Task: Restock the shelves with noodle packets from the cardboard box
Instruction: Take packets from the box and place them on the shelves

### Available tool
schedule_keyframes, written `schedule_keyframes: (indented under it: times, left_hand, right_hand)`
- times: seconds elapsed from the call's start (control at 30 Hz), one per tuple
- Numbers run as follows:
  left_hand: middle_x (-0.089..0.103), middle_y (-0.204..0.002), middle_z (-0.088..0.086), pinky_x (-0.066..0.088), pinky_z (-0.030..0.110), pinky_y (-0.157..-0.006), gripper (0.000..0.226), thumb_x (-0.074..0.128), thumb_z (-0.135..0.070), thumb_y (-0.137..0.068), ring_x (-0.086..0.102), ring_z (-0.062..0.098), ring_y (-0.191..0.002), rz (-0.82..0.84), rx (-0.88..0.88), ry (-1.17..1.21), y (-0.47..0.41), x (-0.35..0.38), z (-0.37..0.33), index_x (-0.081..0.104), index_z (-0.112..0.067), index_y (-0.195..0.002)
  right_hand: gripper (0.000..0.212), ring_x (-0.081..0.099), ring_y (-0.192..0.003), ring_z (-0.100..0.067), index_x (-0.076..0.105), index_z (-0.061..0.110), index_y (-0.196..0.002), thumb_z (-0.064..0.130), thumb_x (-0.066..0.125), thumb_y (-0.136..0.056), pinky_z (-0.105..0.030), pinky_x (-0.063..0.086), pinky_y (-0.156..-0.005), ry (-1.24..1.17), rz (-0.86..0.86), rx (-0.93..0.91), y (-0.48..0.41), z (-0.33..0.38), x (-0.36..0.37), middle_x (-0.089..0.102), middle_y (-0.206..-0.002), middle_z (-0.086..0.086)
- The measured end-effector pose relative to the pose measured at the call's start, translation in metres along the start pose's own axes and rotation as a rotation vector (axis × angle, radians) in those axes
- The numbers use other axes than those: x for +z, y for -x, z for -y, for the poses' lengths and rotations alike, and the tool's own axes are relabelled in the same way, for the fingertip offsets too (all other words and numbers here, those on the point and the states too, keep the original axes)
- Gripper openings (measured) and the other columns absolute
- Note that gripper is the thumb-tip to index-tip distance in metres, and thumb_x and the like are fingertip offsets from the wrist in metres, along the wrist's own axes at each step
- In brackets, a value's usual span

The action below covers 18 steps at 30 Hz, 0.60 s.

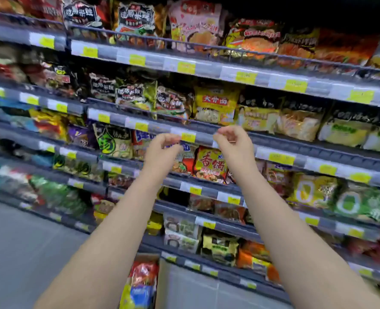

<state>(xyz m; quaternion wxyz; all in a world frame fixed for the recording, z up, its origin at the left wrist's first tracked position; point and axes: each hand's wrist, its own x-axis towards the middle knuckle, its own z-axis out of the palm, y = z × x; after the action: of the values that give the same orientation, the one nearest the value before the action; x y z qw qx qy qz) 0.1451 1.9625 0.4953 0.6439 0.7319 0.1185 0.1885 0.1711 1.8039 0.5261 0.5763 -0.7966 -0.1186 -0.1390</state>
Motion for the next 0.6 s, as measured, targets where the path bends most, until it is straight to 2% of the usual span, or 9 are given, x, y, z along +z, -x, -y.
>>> schedule_keyframes:
  times: [0.07, 0.17, 0.27, 0.33, 0.37, 0.43, 0.5, 0.6]
  left_hand:
    - [0.061, -0.104, -0.003, 0.05, 0.034, -0.087, 0.015, 0.062, -0.015, -0.086, 0.059, 0.015, -0.099, -0.02, -0.128, 0.02, 0.034, -0.022, 0.041, 0.061, -0.029, -0.089]
    - [0.06, -0.094, 0.001, 0.05, 0.032, -0.079, 0.019, 0.063, -0.008, -0.085, 0.06, 0.014, -0.086, -0.053, -0.288, 0.024, 0.086, -0.058, 0.096, 0.06, -0.027, -0.085]
    - [0.059, -0.084, -0.003, 0.048, 0.019, -0.06, 0.022, 0.063, -0.002, -0.083, 0.056, 0.013, -0.077, -0.161, -0.406, 0.045, 0.129, -0.097, 0.139, 0.059, -0.024, -0.081]
    - [0.06, -0.081, -0.001, 0.044, 0.013, -0.043, 0.019, 0.066, -0.008, -0.08, 0.056, 0.013, -0.07, -0.234, -0.51, 0.061, 0.15, -0.123, 0.164, 0.06, -0.025, -0.079]
    - [0.06, -0.081, 0.001, 0.044, 0.013, -0.042, 0.018, 0.066, -0.008, -0.078, 0.055, 0.013, -0.067, -0.254, -0.558, 0.073, 0.158, -0.135, 0.176, 0.059, -0.024, -0.079]
    - [0.059, -0.079, 0.004, 0.045, 0.019, -0.052, 0.021, 0.063, -0.001, -0.081, 0.055, 0.016, -0.065, -0.286, -0.633, 0.081, 0.171, -0.158, 0.199, 0.058, -0.022, -0.078]
    - [0.06, -0.077, 0.004, 0.045, 0.027, -0.067, 0.022, 0.061, 0.001, -0.083, 0.056, 0.022, -0.075, -0.306, -0.702, 0.064, 0.177, -0.181, 0.223, 0.059, -0.021, -0.077]
    - [0.065, -0.086, 0.007, 0.048, 0.036, -0.081, 0.018, 0.062, -0.004, -0.079, 0.06, 0.027, -0.086, -0.278, -0.799, 0.045, 0.172, -0.215, 0.255, 0.061, -0.022, -0.079]
  right_hand:
    - [0.006, 0.052, -0.07, -0.009, 0.056, 0.02, -0.093, 0.021, 0.06, -0.09, -0.013, 0.041, -0.058, -0.041, 0.052, 0.087, 0.041, -0.017, 0.012, 0.05, -0.079, 0.006]
    - [0.008, 0.056, -0.073, -0.018, 0.054, 0.023, -0.093, 0.016, 0.058, -0.091, -0.03, 0.047, -0.068, -0.127, 0.145, 0.248, 0.1, -0.043, 0.031, 0.053, -0.081, 0.001]
    - [0.011, 0.052, -0.069, -0.014, 0.052, 0.019, -0.097, 0.011, 0.056, -0.092, -0.029, 0.044, -0.067, -0.147, 0.219, 0.415, 0.152, -0.071, 0.058, 0.051, -0.077, 0.001]
    - [0.013, 0.053, -0.074, -0.014, 0.051, 0.023, -0.09, 0.01, 0.056, -0.091, -0.029, 0.043, -0.071, -0.133, 0.274, 0.501, 0.184, -0.09, 0.083, 0.054, -0.085, -0.002]
    - [0.016, 0.054, -0.078, -0.016, 0.051, 0.024, -0.088, 0.01, 0.056, -0.091, -0.03, 0.043, -0.073, -0.131, 0.295, 0.54, 0.198, -0.099, 0.096, 0.055, -0.091, -0.006]
    - [0.019, 0.053, -0.079, -0.017, 0.05, 0.023, -0.087, 0.005, 0.055, -0.09, -0.024, 0.042, -0.07, -0.119, 0.326, 0.61, 0.22, -0.113, 0.123, 0.055, -0.093, -0.011]
    - [0.019, 0.049, -0.068, -0.013, 0.049, 0.017, -0.09, -0.001, 0.052, -0.09, -0.016, 0.039, -0.06, -0.122, 0.36, 0.671, 0.237, -0.123, 0.149, 0.05, -0.079, -0.006]
    - [0.011, 0.047, -0.063, -0.01, 0.049, 0.014, -0.095, 0.005, 0.055, -0.09, -0.02, 0.038, -0.059, -0.101, 0.387, 0.756, 0.251, -0.14, 0.191, 0.047, -0.072, -0.001]
